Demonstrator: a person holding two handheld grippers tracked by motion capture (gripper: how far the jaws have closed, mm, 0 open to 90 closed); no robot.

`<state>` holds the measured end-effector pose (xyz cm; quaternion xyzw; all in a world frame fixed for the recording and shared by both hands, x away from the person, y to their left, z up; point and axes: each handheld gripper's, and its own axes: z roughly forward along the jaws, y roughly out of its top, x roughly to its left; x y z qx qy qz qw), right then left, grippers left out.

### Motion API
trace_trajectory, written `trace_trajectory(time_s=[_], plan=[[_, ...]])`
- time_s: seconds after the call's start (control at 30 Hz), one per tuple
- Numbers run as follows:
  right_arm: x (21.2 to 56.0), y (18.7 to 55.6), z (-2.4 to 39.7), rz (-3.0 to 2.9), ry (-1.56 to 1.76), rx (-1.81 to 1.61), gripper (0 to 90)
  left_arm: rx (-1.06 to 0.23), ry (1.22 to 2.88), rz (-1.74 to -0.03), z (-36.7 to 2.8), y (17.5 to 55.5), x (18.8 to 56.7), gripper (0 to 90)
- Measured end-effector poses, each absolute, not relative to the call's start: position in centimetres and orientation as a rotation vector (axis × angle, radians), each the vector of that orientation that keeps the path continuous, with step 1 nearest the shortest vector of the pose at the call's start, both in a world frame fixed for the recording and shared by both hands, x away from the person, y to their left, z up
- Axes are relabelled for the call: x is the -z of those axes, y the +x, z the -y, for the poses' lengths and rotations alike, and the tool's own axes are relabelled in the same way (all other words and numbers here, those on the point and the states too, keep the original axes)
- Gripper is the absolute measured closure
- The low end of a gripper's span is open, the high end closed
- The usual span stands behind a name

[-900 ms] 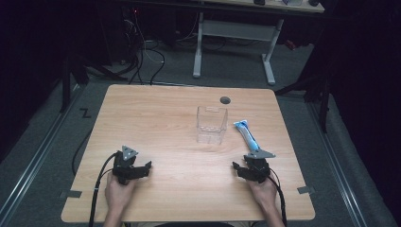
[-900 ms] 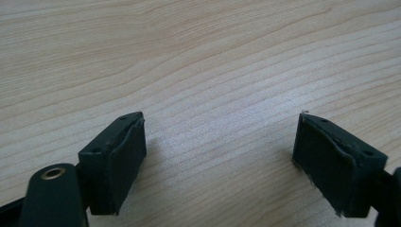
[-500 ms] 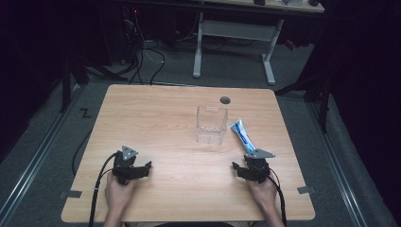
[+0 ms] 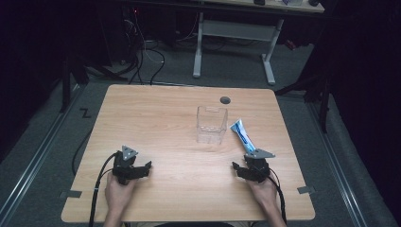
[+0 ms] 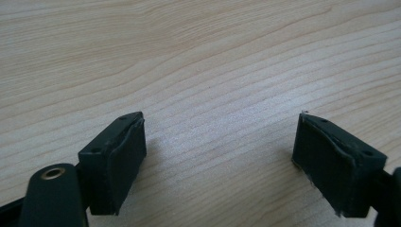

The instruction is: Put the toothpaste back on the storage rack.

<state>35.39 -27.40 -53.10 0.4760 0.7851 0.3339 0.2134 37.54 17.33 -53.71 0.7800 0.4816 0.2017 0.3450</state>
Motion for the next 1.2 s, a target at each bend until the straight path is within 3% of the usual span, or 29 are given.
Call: trace_trajectory(time_s=[1.2], plan=[[50.9,32.7,30.4,-2.077,1.380,-1.043,48.5,-0.524,2.027,-1.250,-17.3,37.5,53.7,18.6]])
